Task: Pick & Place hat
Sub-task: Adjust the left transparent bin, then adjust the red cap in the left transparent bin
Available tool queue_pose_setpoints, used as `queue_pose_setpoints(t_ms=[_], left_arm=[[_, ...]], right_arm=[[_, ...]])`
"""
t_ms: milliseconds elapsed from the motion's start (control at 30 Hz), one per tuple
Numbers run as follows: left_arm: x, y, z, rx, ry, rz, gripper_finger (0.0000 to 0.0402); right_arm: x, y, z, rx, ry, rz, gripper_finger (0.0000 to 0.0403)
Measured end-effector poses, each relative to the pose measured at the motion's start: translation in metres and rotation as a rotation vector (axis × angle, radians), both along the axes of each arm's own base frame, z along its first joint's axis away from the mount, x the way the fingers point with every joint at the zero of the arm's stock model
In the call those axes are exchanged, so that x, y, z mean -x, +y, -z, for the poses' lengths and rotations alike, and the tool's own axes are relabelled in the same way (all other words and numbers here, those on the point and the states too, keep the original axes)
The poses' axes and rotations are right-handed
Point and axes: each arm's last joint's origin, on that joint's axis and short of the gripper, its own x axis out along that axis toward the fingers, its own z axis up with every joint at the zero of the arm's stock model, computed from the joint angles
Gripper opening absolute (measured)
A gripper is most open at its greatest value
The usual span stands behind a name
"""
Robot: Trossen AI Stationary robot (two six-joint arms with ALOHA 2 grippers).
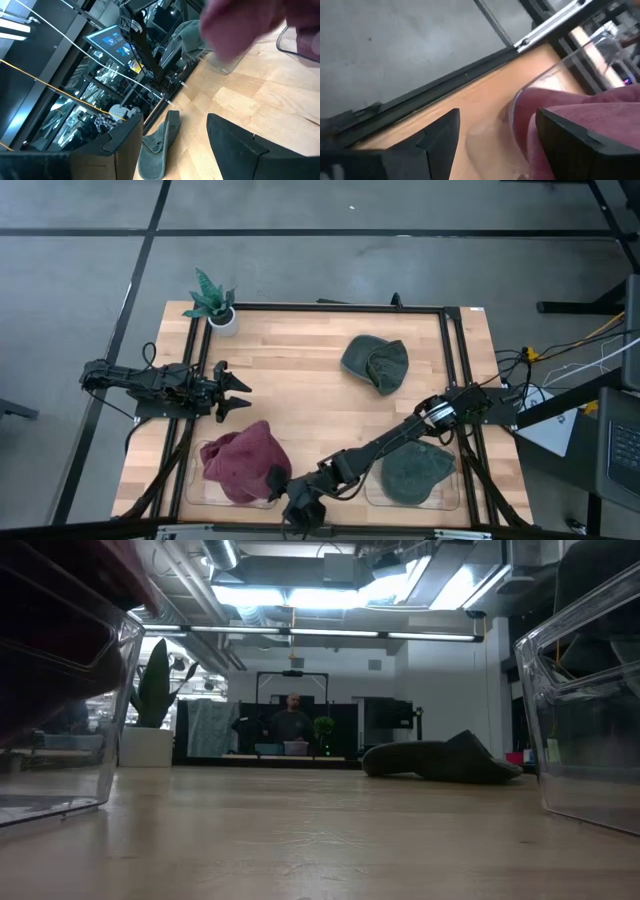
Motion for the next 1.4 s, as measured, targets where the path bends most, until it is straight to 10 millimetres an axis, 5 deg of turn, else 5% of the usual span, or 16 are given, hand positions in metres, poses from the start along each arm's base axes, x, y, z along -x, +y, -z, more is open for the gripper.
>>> queue_pose_setpoints(t_ms=[800,1400], left_arm=[[0.0,0.0,-0.001,0.001,-0.007,0.0,0.0214],[0.0,0.0,0.0,0.0,-0.003,0.0,0.0215]], right_arm=[[0.048,-0.041,-0.01,0.187,0.536,0.23,0.0256],[0.06,-0.054,-0.121,-0.277,0.222,0.426,0.0256]])
